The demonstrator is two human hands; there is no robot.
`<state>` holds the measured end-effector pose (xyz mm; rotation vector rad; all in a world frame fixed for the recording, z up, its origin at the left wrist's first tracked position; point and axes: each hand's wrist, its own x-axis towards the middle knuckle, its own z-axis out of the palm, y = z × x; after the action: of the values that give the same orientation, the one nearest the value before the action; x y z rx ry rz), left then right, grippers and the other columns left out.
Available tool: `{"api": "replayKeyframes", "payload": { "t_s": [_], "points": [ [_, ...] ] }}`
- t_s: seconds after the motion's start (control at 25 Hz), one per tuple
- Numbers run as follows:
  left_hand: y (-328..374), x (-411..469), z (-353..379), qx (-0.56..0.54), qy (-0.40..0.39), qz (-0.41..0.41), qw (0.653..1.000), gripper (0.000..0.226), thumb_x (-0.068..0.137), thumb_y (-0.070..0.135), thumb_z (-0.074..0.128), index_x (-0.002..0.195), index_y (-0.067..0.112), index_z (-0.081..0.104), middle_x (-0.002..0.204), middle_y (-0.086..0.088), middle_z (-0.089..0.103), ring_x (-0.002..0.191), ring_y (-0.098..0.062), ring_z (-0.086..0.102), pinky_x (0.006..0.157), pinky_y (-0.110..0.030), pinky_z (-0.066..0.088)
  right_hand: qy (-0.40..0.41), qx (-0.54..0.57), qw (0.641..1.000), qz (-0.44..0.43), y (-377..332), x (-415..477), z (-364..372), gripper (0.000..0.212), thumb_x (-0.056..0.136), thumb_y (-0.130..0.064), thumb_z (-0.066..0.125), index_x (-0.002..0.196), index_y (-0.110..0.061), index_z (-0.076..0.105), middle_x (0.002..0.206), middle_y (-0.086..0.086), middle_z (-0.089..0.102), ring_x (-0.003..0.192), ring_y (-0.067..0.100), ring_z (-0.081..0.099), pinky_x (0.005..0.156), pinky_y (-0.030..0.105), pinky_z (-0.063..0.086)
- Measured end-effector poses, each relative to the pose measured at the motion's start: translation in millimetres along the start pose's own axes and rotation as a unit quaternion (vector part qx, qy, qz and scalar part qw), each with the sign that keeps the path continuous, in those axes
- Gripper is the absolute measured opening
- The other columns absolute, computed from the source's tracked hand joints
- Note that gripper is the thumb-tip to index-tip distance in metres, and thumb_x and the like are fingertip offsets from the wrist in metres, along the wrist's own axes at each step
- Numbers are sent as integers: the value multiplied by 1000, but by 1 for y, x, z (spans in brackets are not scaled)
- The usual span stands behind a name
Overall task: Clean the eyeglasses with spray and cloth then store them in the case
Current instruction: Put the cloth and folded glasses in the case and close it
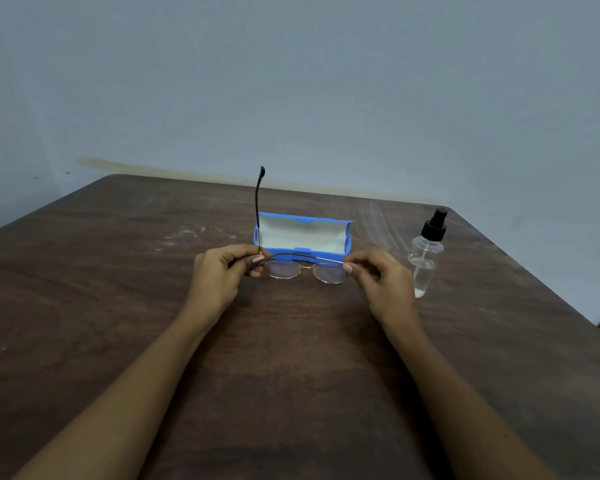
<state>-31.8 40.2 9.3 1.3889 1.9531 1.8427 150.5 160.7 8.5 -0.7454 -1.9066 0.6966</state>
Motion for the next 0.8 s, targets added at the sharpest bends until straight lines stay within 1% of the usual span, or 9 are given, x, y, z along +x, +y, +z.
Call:
{"api": "replayKeyframes", "payload": {
  "t_s": [0.08,0.16,0.24,0.32,0.44,0.52,0.6,0.68,0.8],
  "points": [
    [-1,0,0,-22,2,-8,1000,22,81,-8,55,97,0,69,75,-3,66,49,4,58,59,-4,46,-5,12,1000,6,0,-1,0,8,78,1,66,81,-6,69,80,2,63,66,1,54,62,3,39],
    [0,-1,-1,-53,13,-15,998,21,82,-8,55,97,2,66,69,-8,65,52,0,60,59,-10,51,-8,36,999,17,-1,-2,0,12,79,2,64,80,-9,69,79,0,62,62,-1,56,60,4,41],
    [3,-2,-2,-56,24,3,998,20,81,-7,57,89,11,59,66,-10,64,55,-2,62,56,-12,52,-11,76,996,33,-3,-2,0,20,80,3,63,77,-16,66,78,-2,63,60,-8,56,59,4,43],
    [4,-2,-1,-55,28,25,998,25,80,-9,59,85,16,58,65,-8,62,53,0,60,55,-12,51,-12,100,994,39,-3,-2,0,28,81,3,62,74,-23,64,77,-6,63,58,-9,55,58,5,44],
    [5,-2,-1,-63,45,36,996,35,80,-12,57,97,19,59,65,-4,61,55,1,59,58,-12,52,-13,127,991,44,-3,-2,1,31,81,6,60,74,-24,64,75,-7,63,58,-8,56,58,6,46],
    [6,-2,-2,-52,48,47,996,38,81,-12,55,98,21,61,68,-9,63,56,0,59,59,-12,51,-15,137,989,47,-3,-2,2,32,81,8,59,72,-23,64,74,-6,63,56,-7,56,58,7,47],
    [6,-2,-2,-48,48,53,996,35,81,-10,55,98,19,64,75,-14,65,54,0,57,59,-9,49,-18,149,987,49,-3,-2,2,35,80,10,58,71,-24,63,72,-6,63,54,-5,55,58,8,46],
    [7,-2,-1,-49,51,53,996,35,81,-10,56,102,15,65,79,-15,64,52,1,55,59,-7,47,-21,154,987,46,-2,-2,2,37,80,10,58,70,-25,63,71,-6,63,53,-5,55,57,7,46],
    [4,-2,-3,7,42,78,996,42,79,-18,49,110,6,63,80,-12,64,56,3,55,61,-8,47,-25,141,989,40,-1,-3,3,38,79,9,60,69,-28,63,70,-7,63,52,-3,52,57,9,45]
  ]
}}
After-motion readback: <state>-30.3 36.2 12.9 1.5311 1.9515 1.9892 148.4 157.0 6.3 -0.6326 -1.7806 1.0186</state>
